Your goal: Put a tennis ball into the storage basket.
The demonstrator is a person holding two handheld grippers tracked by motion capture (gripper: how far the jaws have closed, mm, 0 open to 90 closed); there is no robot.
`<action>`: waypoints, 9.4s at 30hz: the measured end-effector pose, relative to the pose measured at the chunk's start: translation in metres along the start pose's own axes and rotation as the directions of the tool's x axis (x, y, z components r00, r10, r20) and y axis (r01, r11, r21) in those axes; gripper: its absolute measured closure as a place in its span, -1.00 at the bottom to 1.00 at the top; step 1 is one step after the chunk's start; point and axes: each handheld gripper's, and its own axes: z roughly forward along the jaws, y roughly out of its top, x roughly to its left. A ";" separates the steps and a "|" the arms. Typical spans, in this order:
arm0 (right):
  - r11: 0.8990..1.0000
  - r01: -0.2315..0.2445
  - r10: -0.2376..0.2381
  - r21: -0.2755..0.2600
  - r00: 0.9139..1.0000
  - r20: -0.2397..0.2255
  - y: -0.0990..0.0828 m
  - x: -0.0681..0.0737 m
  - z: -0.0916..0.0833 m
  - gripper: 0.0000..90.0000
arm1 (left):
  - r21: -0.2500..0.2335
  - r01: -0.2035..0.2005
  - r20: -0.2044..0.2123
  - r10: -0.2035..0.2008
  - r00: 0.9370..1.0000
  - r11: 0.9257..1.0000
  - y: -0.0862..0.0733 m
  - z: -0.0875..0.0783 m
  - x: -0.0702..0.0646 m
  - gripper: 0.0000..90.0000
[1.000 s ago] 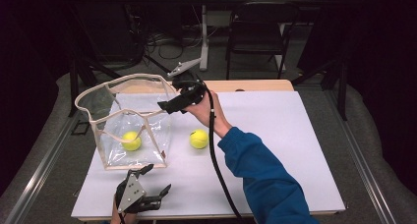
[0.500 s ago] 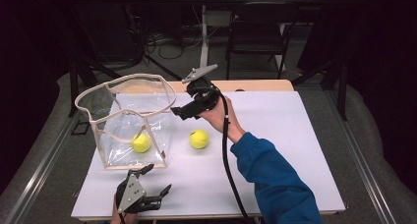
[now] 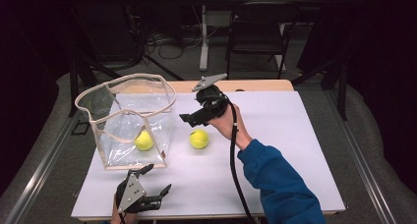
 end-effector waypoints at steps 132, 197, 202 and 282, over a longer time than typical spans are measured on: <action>0.954 -0.079 0.070 0.288 0.997 0.042 -0.118 -0.010 0.101 -0.49 | 0.010 -0.013 0.016 0.013 1.000 1.000 -0.001 0.001 -0.004 -0.64; 0.990 -0.056 0.049 0.133 0.997 0.053 -0.099 -0.001 0.059 -0.42 | 0.015 -0.015 0.020 0.015 1.000 1.000 -0.001 0.003 -0.004 -0.64; 0.991 -0.050 0.043 0.125 0.998 0.055 -0.097 0.000 0.057 -0.42 | 0.013 -0.014 0.020 0.013 1.000 1.000 -0.001 0.003 -0.004 -0.64; 0.999 0.035 -0.034 -0.012 0.995 0.095 -0.048 0.003 0.013 -0.42 | 0.013 -0.016 0.021 0.016 1.000 1.000 -0.001 0.004 -0.004 -0.64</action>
